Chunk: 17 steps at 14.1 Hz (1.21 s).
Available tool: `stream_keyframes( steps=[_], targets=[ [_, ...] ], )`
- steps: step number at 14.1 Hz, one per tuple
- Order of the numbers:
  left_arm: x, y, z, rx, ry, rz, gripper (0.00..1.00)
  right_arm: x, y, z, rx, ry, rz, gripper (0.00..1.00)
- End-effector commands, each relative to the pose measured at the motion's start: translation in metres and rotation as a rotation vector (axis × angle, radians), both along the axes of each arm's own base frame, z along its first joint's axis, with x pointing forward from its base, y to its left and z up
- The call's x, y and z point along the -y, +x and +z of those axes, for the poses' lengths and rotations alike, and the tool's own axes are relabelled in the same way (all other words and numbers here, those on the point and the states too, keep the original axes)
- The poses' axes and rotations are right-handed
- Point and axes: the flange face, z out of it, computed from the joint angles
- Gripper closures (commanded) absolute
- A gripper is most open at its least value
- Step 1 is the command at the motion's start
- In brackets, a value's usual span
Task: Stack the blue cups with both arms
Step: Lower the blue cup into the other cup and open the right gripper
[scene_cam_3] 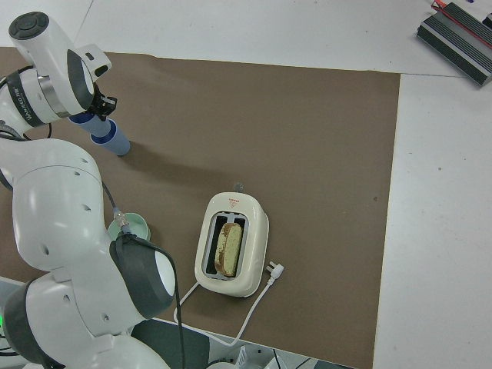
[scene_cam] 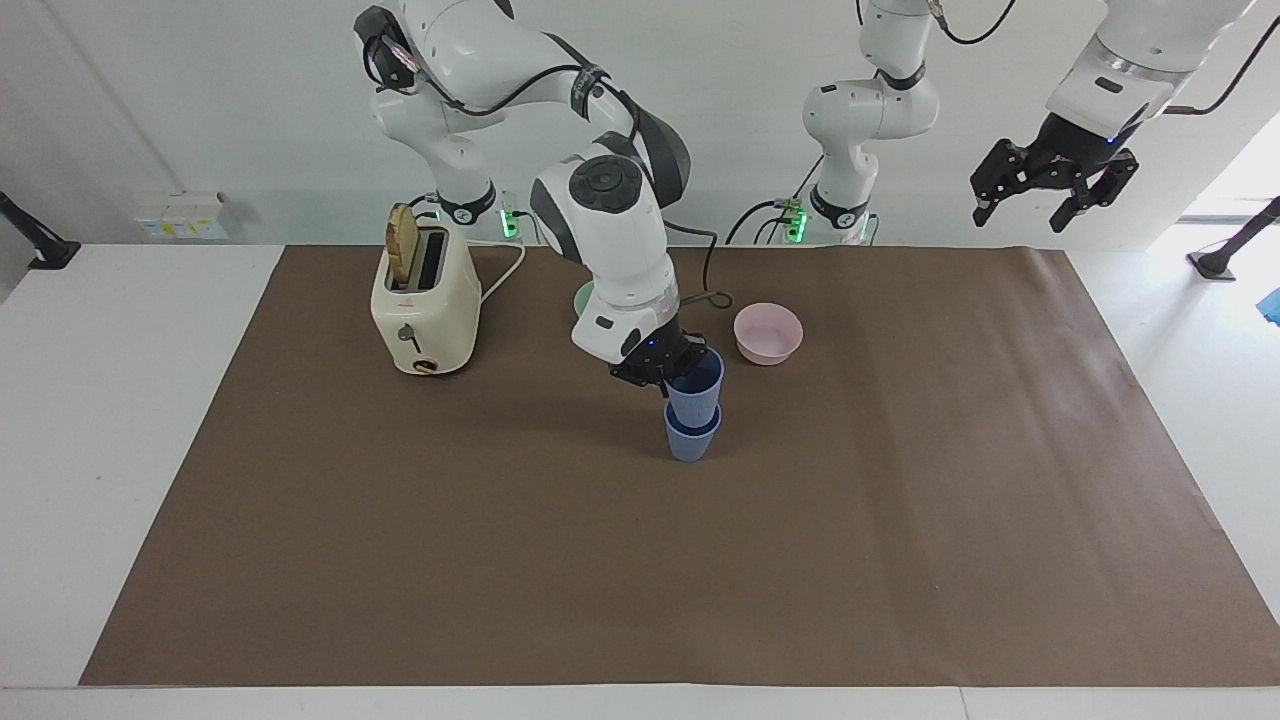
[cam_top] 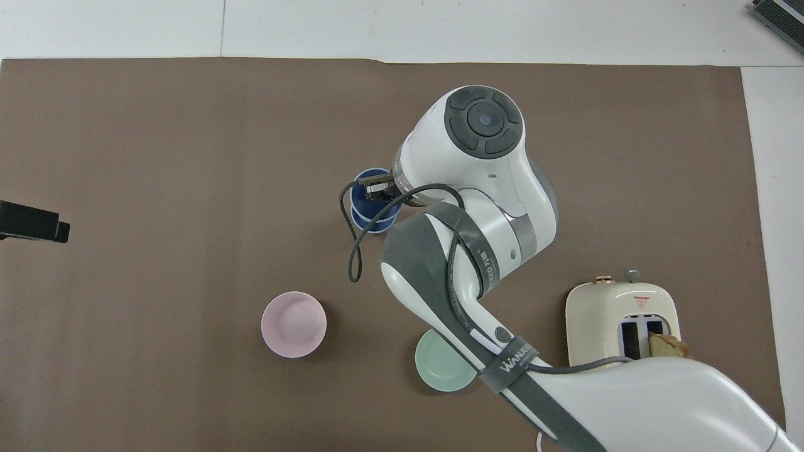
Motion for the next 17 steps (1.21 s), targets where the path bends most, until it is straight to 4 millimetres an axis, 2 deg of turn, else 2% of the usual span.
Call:
stream_keyframes(
  steps=[1, 6, 9, 17],
  targets=[
    [-0.005, -0.006, 0.003, -0.005, -0.001, 0.002, 0.0, -0.002, -0.003, -0.006, -0.002, 0.003, -0.009, 1.0],
    [-0.005, -0.006, 0.003, -0.005, -0.001, 0.002, 0.0, -0.002, -0.006, -0.019, -0.019, -0.011, -0.002, 1.0],
    [-0.005, -0.006, 0.003, -0.005, -0.001, 0.002, 0.0, -0.001, -0.006, -0.02, -0.019, -0.012, -0.004, 1.0],
    [-0.005, -0.006, 0.003, -0.005, -0.001, 0.002, 0.0, -0.001, 0.002, -0.045, -0.005, -0.015, 0.0, 1.0]
  ],
)
